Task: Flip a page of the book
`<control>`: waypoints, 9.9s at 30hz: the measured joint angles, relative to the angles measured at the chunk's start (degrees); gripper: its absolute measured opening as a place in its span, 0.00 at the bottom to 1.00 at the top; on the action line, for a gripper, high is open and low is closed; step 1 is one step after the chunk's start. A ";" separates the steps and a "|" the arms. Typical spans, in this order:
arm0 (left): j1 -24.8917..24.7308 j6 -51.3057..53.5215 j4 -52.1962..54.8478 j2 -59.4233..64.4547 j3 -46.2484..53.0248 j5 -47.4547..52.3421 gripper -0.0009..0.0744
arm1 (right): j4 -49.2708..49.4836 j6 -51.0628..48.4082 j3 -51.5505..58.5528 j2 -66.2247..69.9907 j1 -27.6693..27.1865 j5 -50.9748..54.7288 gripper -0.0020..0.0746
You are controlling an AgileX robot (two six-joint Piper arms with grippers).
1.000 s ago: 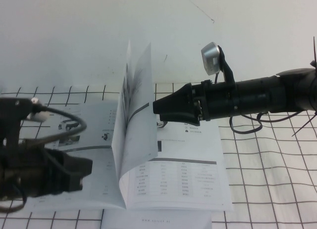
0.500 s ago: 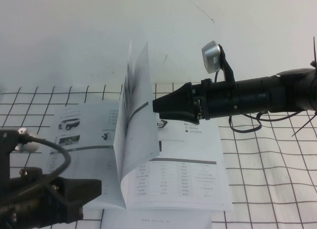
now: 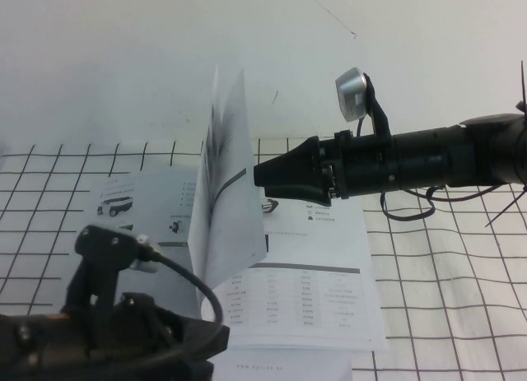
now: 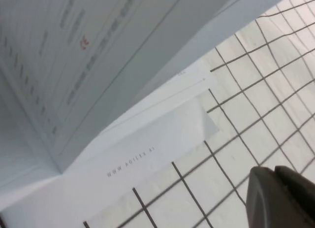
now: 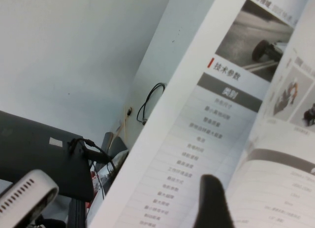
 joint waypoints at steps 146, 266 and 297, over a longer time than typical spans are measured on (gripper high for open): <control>2.48 26.50 -33.76 28.10 -9.39 -21.25 0.01 | -71.26 31.02 0.00 -4.51 0.35 -22.15 0.03; 2.61 -8.01 24.83 -36.47 5.21 -28.68 0.01 | -87.76 46.18 59.90 -103.72 -0.64 -30.35 0.03; 19.66 -48.27 64.36 -61.87 30.75 -13.86 0.01 | -87.76 46.18 59.90 -103.72 -0.64 -30.31 0.03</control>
